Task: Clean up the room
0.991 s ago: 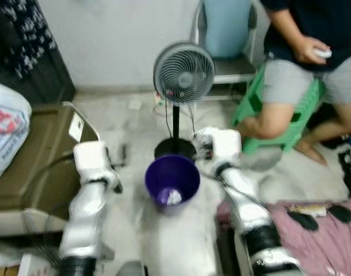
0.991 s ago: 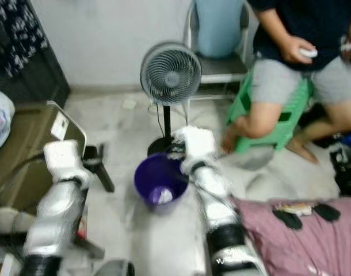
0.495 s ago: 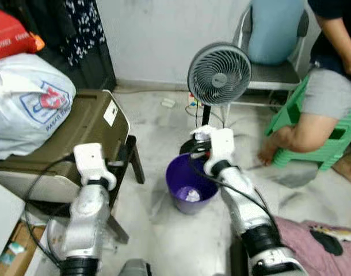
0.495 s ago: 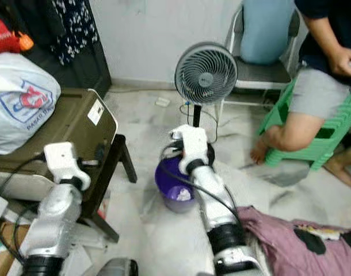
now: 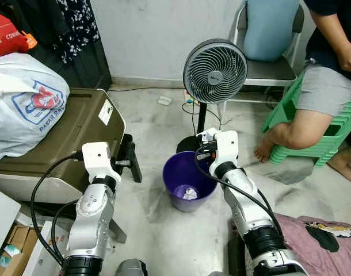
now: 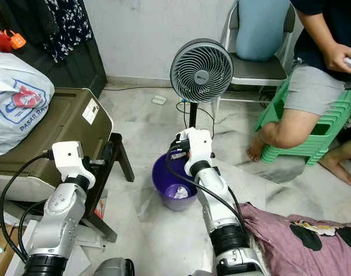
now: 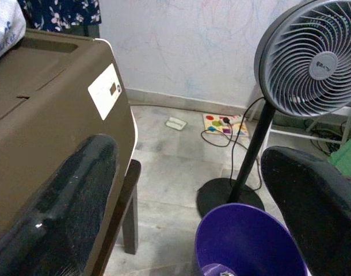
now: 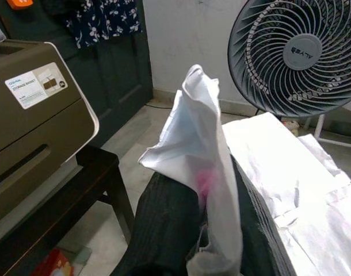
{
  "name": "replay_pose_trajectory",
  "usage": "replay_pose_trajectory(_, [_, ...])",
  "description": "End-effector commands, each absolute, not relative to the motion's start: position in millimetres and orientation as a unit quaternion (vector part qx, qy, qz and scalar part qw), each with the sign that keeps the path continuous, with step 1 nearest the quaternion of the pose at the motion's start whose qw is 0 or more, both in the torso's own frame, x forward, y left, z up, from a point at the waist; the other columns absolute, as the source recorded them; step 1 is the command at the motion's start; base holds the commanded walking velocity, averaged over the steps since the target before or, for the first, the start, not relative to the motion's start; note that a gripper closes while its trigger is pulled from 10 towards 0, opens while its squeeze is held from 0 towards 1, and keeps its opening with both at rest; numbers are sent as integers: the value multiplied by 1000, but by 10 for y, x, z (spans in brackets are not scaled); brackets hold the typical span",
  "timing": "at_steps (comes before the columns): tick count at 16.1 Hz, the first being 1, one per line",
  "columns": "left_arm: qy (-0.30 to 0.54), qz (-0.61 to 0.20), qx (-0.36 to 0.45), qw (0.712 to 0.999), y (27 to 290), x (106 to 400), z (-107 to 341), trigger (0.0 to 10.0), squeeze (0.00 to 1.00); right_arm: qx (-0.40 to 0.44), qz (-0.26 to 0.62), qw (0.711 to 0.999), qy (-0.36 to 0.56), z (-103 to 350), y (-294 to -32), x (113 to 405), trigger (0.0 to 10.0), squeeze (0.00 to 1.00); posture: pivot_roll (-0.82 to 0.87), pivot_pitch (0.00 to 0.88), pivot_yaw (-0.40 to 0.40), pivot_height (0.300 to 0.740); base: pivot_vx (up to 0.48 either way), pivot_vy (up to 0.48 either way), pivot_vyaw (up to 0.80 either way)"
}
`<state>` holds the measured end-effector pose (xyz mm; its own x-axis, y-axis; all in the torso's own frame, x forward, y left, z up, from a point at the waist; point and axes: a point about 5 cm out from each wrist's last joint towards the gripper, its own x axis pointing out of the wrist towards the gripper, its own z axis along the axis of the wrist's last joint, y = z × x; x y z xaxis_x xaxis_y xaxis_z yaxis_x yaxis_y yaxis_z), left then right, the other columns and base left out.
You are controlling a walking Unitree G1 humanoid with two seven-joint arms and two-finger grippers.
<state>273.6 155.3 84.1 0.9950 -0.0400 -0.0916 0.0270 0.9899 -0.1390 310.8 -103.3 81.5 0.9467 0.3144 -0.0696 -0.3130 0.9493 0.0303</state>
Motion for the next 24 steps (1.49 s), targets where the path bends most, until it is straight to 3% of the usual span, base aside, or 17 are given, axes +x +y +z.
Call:
replay_pose_trajectory(1, [38,-17,-67,997,1584,2731,881,10000,0,8,160,987,28,868,-1020,3119,10000,0,-29,34,2,740,262,0,0])
replay_pose_trajectory(15, [39,-18,-70,997,1572,2740,879,10000,0,6,163,986,27,874,-1029,3128,10000,0,-28,28,-4,740,239,0,91])
replay_pose_trajectory(24, [39,-12,-67,997,1570,2742,879,10000,0,0,168,986,26,875,-1018,3130,10000,0,-26,29,-8,740,0,0,634])
